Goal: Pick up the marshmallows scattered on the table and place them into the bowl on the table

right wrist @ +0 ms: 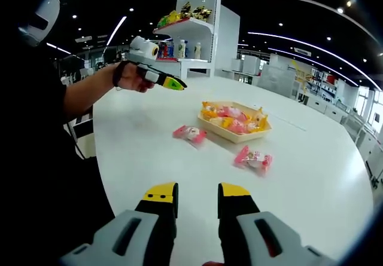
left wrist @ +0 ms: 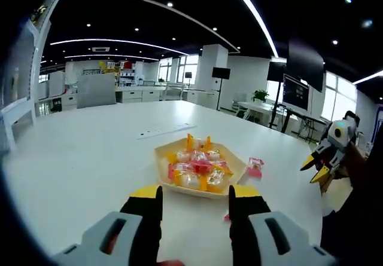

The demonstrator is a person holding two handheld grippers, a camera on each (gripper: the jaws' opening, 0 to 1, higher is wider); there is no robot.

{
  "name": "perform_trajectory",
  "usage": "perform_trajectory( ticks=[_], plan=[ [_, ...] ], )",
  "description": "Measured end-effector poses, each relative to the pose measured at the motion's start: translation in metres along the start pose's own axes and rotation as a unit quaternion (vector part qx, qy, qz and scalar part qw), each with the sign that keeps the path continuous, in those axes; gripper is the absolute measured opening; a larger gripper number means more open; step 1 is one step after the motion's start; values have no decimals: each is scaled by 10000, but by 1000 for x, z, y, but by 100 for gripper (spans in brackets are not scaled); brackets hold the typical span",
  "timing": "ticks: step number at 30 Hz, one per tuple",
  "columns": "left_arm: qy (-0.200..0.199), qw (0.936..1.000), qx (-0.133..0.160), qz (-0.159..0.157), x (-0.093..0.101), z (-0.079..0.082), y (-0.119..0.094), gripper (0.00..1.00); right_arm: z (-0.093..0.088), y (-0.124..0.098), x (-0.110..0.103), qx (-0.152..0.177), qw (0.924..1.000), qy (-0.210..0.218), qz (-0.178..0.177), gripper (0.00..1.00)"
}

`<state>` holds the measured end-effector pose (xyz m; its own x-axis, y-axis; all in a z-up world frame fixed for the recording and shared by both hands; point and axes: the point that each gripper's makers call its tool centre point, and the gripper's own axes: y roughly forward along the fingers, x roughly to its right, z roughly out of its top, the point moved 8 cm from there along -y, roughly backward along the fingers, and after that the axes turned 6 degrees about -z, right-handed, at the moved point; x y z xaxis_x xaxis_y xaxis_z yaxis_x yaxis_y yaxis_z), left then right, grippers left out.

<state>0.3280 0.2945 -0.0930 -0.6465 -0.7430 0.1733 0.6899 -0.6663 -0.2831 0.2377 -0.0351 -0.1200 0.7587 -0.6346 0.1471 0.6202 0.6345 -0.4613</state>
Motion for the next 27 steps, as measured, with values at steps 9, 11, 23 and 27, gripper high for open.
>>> perform_trajectory(
  ticks=[9,11,23,27],
  plan=[
    [193,9998,73,-10,5,8,-15,45,1,2,1,-14,10000,5,7,27],
    [222,9997,68,-16,5,7,-17,45,1,2,2,-12,10000,1,-2,27],
    [284,9996,11,59,7,-4,-41,46,3,3,7,0,10000,1,-48,27],
    [260,9996,-23,109,7,-10,-50,46,3,3,9,1,10000,24,-62,27]
  ],
)
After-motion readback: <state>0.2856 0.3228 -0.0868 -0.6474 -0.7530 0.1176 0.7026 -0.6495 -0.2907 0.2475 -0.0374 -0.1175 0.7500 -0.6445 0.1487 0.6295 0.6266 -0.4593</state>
